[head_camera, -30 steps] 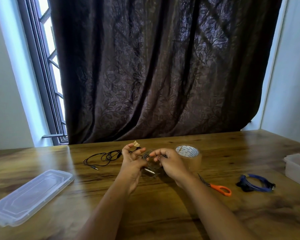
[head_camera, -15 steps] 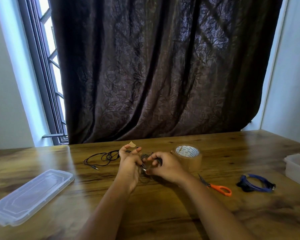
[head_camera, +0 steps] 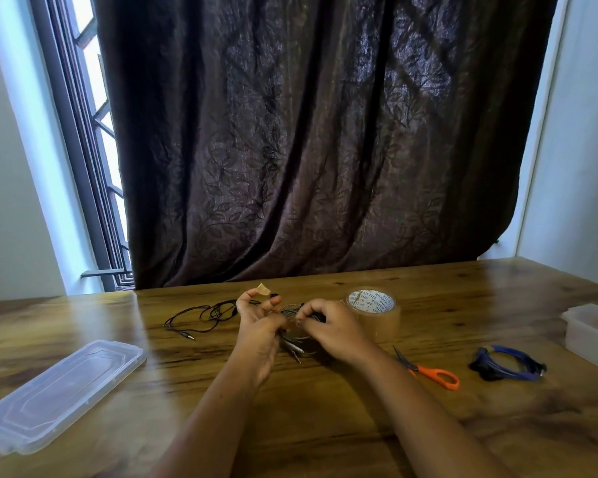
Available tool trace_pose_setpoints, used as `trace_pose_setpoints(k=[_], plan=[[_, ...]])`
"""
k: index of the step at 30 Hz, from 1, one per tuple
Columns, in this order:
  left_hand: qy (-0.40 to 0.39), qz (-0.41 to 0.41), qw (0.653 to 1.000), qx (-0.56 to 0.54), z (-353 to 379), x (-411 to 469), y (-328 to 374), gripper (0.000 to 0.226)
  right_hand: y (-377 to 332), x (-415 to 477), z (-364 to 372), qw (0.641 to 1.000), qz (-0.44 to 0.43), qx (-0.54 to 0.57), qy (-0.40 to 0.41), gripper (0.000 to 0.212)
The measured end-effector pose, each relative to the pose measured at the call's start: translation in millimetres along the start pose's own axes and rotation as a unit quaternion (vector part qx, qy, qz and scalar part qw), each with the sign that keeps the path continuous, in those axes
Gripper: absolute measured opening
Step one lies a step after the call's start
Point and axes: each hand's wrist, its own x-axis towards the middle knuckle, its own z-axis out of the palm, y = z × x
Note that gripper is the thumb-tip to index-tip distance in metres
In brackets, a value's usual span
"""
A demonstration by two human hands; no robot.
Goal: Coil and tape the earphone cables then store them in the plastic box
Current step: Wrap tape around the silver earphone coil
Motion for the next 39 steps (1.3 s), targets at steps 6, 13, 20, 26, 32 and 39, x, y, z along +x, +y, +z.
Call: trace_pose_setpoints(k=[6,13,20,26,32,39], plan=[[0.006,0.01,1.0,0.017,-1,1,-1,0.07,-5,1,-1,0.996,0.024,0.077,-0.027,0.009],[0.036,0.006,0.999,-0.017,-4,8,-4,0.068,-2,2,4,0.99,0.07,0.102,-0.074,0.027],[0.031,-0.003,0.999,-0.035,-2,5,0,0.063,2,3,4,0.99,0.062,0.12,-0.045,0.028],[-0.002,-0.049,0.999,0.016,0,0,0,0.057,7,5,4,0.987,0.059,0.145,-0.05,0.03],[-0.051,-0.107,0.993,0.022,4,-8,4,0.054,8,7,-1,0.993,0.042,0.112,0.002,0.029],[-0.075,-0.09,0.993,-0.007,5,-10,8,0.051,9,6,0,0.997,0.033,0.062,0.03,0.029]])
